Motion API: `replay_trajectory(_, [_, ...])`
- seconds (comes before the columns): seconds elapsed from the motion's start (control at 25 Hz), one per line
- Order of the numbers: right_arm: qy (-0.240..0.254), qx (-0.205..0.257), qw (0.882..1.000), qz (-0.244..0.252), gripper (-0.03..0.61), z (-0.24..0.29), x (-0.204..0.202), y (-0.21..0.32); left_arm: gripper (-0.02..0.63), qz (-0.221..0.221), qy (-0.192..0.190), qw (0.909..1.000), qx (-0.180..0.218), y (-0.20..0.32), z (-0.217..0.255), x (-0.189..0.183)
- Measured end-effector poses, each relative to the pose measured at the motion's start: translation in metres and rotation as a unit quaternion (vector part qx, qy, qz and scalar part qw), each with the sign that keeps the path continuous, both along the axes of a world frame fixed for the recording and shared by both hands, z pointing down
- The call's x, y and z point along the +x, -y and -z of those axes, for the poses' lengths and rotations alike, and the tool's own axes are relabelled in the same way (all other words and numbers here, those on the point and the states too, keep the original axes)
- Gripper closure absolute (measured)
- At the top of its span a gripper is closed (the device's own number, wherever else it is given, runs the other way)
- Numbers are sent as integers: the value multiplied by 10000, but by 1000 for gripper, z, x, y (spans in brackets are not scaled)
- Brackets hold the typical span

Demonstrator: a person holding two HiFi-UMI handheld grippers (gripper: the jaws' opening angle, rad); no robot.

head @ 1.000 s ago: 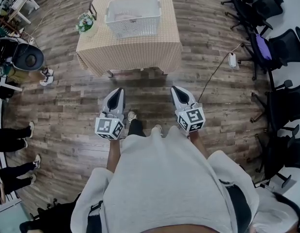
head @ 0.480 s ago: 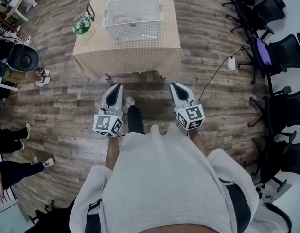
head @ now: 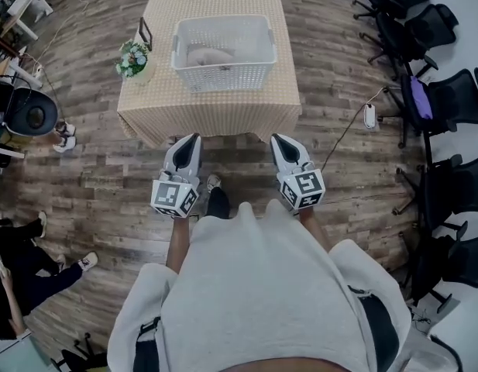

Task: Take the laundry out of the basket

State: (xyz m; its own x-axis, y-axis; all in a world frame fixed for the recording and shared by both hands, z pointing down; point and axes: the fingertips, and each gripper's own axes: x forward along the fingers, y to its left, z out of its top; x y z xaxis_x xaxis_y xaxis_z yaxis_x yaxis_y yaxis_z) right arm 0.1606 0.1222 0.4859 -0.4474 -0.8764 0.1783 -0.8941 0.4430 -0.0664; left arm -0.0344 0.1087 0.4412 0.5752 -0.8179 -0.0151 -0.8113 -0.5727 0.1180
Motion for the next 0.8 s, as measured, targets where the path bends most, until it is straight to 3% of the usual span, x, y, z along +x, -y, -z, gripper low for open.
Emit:
replay_trajectory(0.44, [-54, 294, 9996, -16, 578, 39, -77, 130, 604, -97, -22, 9998, 193, 118, 28, -71])
replay_trajectory(0.8, [18, 263, 9996, -125, 580, 42, -114, 180, 604, -301, 45, 9993, 233, 173, 27, -94])
